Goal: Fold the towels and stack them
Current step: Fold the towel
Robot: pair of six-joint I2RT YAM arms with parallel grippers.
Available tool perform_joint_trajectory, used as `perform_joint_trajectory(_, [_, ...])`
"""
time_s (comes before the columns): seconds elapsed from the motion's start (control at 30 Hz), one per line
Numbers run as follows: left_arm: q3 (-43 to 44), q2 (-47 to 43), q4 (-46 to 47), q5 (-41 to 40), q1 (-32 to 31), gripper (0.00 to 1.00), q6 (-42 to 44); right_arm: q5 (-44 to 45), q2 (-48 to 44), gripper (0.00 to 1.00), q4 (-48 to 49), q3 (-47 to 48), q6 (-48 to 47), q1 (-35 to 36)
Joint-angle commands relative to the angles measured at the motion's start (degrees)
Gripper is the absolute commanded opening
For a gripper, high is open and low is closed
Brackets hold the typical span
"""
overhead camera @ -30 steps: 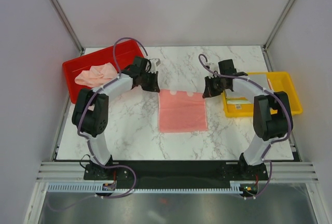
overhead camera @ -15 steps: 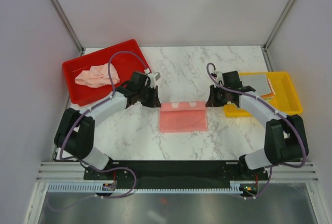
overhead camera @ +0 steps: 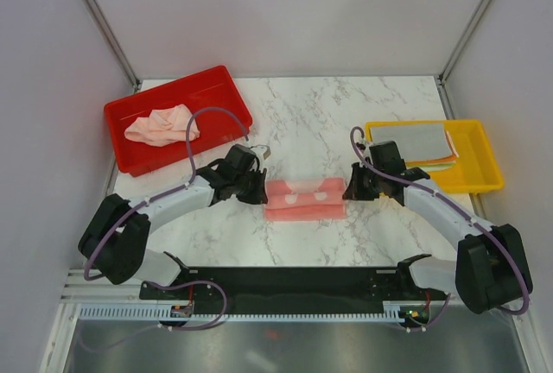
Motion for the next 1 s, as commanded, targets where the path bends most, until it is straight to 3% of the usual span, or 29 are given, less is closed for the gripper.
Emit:
perform_joint_trajectory(0.0, [-0.75,-2.89,1.72,-4.28,-0.42,0.02,-2.62,0.74,-3.67,0.0,0.89,0.66,2.09,0.28])
perform_joint_trajectory(0.43, [-4.89,-6.15,1.2,-6.04,-2.36,0.02,-4.47,0.91,-5.78,0.0,4.14,-7.51,5.87,2.83])
perform_joint_trajectory(0.5, [-5.32,-5.8,1.28,-5.43,-2.97,0.02,-5.0,1.26,-5.87,0.04,4.05,-8.04,6.05,2.92])
perform_joint_trajectory(0.53, [-5.5,-5.71,1.2,-5.51,-3.23,0.03,-5.0,1.52,-6.13,0.12,3.97,-8.04,6.14,3.0])
perform_joint_trajectory(0.57, [-5.76,-5.62,1.2,-5.78,-3.58,0.06,-5.17,1.61,-6.31,0.16,3.79,-7.95,6.48,3.0])
perform_joint_trajectory(0.6, [-5.85,-5.79,0.94,-5.95,-3.67,0.17,-5.35,2.05,-6.48,0.2,3.44,-7.78,6.66,3.0])
perform_joint_trajectory(0.63, [-5.86,-5.8,0.67,-5.78,-3.85,0.21,-5.52,2.66,-7.18,0.29,2.13,-7.25,7.01,3.0])
perform_joint_trajectory(0.73, [-4.72,-7.54,-1.78,-4.73,-4.38,0.26,-6.58,5.3,-9.29,0.38,-2.6,-4.54,7.8,3.0])
perform_joint_trajectory(0.8, [-3.05,-10.26,-3.89,-4.55,-4.38,0.38,-7.46,7.58,-11.3,0.39,-5.51,-2.77,8.25,3.0])
perform_joint_trajectory(0.97, [-0.49,-12.3,-3.99,-0.42,-4.38,0.43,-9.38,5.14,-11.94,0.39,-4.13,0.75,9.65,3.09])
